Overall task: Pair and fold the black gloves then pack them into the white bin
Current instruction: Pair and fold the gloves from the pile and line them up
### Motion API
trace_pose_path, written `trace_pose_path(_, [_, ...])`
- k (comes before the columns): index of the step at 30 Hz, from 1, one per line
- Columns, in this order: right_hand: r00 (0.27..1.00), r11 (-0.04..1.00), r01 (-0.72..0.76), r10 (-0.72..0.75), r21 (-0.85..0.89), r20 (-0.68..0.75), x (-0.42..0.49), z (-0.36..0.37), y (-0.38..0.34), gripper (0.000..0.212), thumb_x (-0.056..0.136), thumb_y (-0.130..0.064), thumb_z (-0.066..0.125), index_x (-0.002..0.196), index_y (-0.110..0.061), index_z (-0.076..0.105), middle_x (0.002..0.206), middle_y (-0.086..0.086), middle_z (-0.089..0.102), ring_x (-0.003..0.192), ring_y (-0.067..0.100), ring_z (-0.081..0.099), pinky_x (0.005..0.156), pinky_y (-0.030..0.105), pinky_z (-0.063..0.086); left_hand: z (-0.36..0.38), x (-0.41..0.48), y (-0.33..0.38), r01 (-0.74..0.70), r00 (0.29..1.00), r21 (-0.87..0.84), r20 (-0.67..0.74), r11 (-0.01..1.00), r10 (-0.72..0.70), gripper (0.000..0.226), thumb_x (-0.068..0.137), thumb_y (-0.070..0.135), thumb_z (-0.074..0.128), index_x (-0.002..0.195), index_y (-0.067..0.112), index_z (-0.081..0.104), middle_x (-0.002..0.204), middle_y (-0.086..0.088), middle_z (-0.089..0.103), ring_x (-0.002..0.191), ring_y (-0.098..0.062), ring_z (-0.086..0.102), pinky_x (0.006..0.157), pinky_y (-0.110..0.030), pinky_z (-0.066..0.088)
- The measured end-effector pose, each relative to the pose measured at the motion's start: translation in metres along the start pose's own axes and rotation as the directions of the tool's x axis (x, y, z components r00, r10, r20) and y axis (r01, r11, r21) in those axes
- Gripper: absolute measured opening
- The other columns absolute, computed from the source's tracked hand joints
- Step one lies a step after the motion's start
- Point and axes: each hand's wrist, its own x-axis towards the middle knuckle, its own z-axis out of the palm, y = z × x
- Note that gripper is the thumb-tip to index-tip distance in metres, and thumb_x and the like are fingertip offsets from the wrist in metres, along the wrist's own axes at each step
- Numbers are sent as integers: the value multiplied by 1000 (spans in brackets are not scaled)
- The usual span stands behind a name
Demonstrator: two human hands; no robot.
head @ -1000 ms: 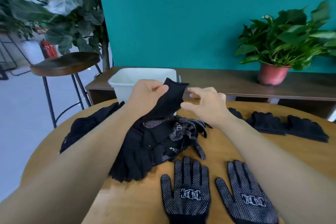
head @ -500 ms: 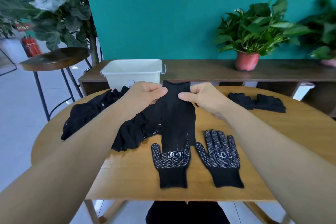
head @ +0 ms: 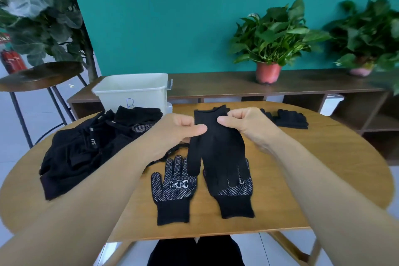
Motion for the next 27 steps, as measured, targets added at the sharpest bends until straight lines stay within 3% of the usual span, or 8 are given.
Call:
trace_pose_path(2, [999, 998, -26, 25, -57, -25, -4, -17, 8, 43, 89, -22, 70, 57, -2, 50, 66, 7, 51, 64, 15, 47, 71, 26, 40, 17, 10, -2, 28, 999, -25, 17, 999, -27, 54, 95, 13, 62, 43, 18, 51, 43, 12, 48, 40, 1, 45, 49, -10, 37])
trace_pose_path(5, [996, 996, -55, 50, -75, -70, -9, -42, 14, 40, 88, -21, 70, 54, -11, 52, 62, 2, 55, 61, 10, 48, 71, 28, 41, 40, 29, -2, 54, 997, -24, 58, 998, -52, 45, 92, 28, 69, 61, 4, 45, 53, 5, 40, 50, -11, 37, 60, -22, 33])
trace_pose_path(9, [984, 995, -87, 79, -47, -158, -9, -80, 27, 39, 89, -20, 70, 55, -11, 53, 52, -6, 55, 50, 5, 46, 63, 25, 38, 71, 57, 6, 28, 998, -39, 64, 999, -26, 40, 94, 30, 65, 65, 4, 56, 70, 4, 68, 64, -7, 60, 74, -16, 43])
trace_pose_path(11, [984, 991, -114, 103, -67, -147, -13, -97, 39, 36, 88, -23, 71, 57, -11, 56, 58, -3, 57, 57, 8, 49, 69, 27, 41, 83, 67, 8, 23, 992, -38, 122, 999, -18, 39, 94, 29, 65, 71, -2, 59, 79, -5, 68, 72, -13, 62, 76, -21, 43])
trace_pose_path(15, [982, 983, -168, 161, -69, -99, -17, -124, 56, 40, 89, -26, 70, 50, -18, 62, 65, -5, 67, 63, 4, 59, 75, 28, 44, 108, 83, 7, 65, 975, 4, 211, 998, -64, 38, 97, 20, 59, 63, 5, 49, 54, 9, 55, 50, -3, 51, 60, -12, 42])
trace_pose_path(20, [964, 978, -174, 146, -112, -221, 1, -146, 67, 43, 89, -25, 69, 55, -16, 44, 65, 5, 45, 62, 10, 44, 69, 27, 39, 127, 122, 10, -6, 996, 97, 84, 995, -3, 47, 92, 33, 67, 73, -5, 48, 71, -9, 43, 65, -15, 43, 76, -33, 43])
trace_pose_path(23, [955, 991, -110, 85, -73, -284, 6, -158, 64, 44, 91, -19, 68, 54, -15, 45, 66, 6, 54, 63, 11, 50, 64, 21, 43, 136, 135, 19, -92, 996, 121, 10, 988, 91, 43, 92, 33, 66, 76, -5, 55, 70, -13, 46, 64, -13, 43, 67, -28, 38])
trace_pose_path(27, [962, 986, -86, 46, -142, -268, -14, -158, 74, 38, 89, -16, 69, 58, -7, 49, 53, -1, 50, 48, 5, 45, 52, 14, 40, 149, 126, -3, -128, 991, 185, 70, 974, 117, 39, 92, 34, 66, 81, -4, 62, 81, -27, 64, 65, -18, 56, 73, -32, 47])
